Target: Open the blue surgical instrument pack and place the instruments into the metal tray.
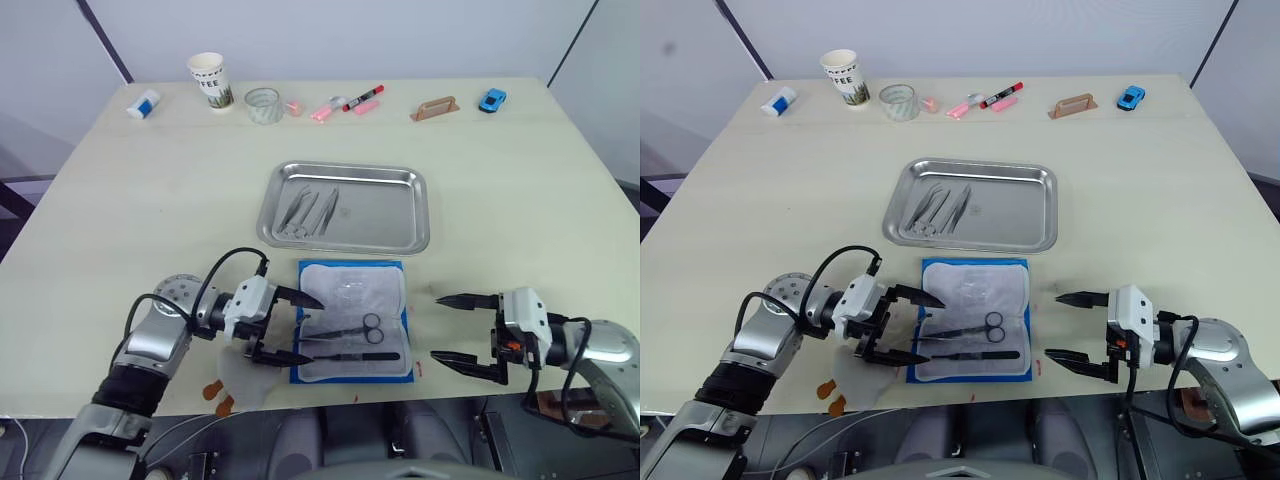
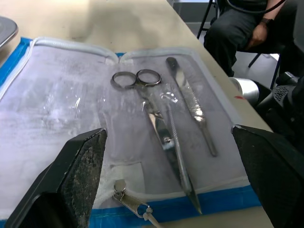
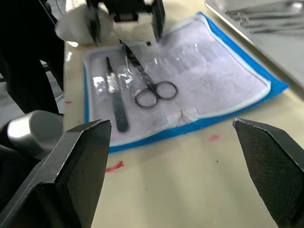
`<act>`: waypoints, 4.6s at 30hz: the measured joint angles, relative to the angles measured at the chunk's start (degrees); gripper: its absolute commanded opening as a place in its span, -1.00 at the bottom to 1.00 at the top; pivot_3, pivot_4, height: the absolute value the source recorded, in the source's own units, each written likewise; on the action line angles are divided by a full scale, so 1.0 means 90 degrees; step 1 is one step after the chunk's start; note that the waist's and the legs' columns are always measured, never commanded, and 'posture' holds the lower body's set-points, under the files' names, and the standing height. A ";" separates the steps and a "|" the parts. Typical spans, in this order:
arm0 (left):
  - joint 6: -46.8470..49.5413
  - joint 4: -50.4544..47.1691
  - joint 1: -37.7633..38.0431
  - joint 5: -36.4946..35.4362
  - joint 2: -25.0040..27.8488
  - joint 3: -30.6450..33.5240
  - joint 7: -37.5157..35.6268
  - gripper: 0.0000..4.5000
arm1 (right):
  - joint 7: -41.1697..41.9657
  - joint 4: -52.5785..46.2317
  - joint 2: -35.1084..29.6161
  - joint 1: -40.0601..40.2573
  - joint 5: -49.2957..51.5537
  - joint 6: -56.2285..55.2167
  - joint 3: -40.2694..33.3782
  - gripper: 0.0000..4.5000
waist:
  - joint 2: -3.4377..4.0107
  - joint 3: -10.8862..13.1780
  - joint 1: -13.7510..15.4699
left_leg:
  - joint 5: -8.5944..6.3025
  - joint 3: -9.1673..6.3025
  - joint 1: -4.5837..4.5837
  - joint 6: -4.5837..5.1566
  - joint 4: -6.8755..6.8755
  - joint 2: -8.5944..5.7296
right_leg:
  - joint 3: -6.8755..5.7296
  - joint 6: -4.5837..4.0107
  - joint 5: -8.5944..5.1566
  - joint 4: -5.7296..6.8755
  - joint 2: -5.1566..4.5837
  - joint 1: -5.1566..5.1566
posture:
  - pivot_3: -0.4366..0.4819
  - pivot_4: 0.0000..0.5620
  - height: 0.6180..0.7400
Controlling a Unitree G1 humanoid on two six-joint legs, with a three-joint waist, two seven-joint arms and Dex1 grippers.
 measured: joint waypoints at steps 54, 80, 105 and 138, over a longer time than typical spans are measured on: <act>-0.1492 0.1893 -0.0773 0.0107 -0.0331 -0.0694 -0.0052 0.98 | -0.0832 0.0290 0.0962 -0.3161 -0.1827 0.1831 0.2643 1.00 | 0.0055 -0.0033 0.0000 | -0.0014 -0.0005 0.0074 0.0024 0.0082 -0.0010 | 0.0009 0.0000 -0.0004 0.0075 0.0003 0.0079 | -0.05 -0.47 0.96; -0.1424 0.1760 -0.0657 0.0048 -0.0255 -0.0670 -0.0053 0.98 | -0.0695 0.0690 0.0925 -0.3325 -0.2642 0.1958 0.3271 1.00 | 0.0065 -0.0039 -0.0044 | -0.0018 -0.0006 0.0075 0.0030 0.0080 -0.0010 | 0.0010 -0.0001 -0.0004 0.0075 0.0004 0.0078 | -0.05 -0.47 0.96; -0.1110 0.1455 -0.0581 0.0156 -0.0197 -0.0602 -0.0058 0.98 | -0.0627 0.1033 0.1134 -0.3320 -0.2486 0.1743 0.2823 1.00 | 0.0064 -0.0039 -0.0045 | -0.0018 -0.0005 0.0074 0.0031 0.0081 -0.0010 | 0.0010 -0.0001 -0.0004 0.0075 0.0005 0.0077 | -0.05 -0.47 0.96; -0.1077 0.1380 -0.0581 0.0166 -0.0112 -0.0672 -0.0057 0.98 | -0.0448 0.0949 0.1022 -0.3378 -0.2705 0.1819 0.2986 1.00 | 0.0064 -0.0039 -0.0045 | -0.0020 -0.0005 0.0073 0.0033 0.0081 -0.0010 | 0.0011 -0.0001 -0.0004 0.0074 0.0005 0.0076 | -0.05 -0.47 0.96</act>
